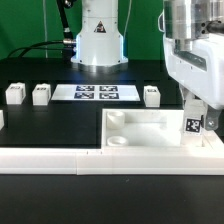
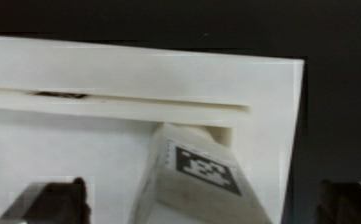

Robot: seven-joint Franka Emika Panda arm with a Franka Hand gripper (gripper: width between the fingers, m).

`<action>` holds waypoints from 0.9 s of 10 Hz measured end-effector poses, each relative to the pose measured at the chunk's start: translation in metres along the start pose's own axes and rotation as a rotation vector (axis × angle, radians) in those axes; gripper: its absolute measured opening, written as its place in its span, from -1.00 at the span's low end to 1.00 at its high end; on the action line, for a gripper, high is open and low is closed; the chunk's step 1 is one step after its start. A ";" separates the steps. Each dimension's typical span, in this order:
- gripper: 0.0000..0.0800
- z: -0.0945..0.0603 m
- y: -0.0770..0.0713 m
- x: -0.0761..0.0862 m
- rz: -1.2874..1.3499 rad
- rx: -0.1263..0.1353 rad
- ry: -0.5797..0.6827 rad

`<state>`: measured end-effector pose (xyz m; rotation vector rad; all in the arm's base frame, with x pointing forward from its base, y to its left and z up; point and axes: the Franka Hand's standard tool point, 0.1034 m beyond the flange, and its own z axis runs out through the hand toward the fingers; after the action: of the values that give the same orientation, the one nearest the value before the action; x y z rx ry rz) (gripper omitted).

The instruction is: Assemble square table

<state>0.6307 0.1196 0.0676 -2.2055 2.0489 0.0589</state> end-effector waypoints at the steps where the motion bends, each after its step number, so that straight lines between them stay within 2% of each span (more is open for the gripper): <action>1: 0.62 0.000 0.000 0.000 0.001 -0.001 0.000; 4: 0.62 -0.001 0.000 -0.001 -0.014 -0.001 -0.001; 5: 0.62 -0.009 -0.003 -0.003 -0.036 0.009 -0.006; 7: 0.62 -0.036 -0.008 -0.007 -0.065 0.041 -0.016; 8: 0.62 -0.048 -0.010 -0.009 -0.067 0.047 -0.024; 9: 0.62 -0.046 -0.009 -0.009 -0.066 0.046 -0.022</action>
Offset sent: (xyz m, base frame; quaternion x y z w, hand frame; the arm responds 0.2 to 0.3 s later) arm 0.0000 0.0000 0.0000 0.0000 0.0000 0.0000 1.0000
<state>0.6367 0.1232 0.1149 -2.2328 1.9444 0.0286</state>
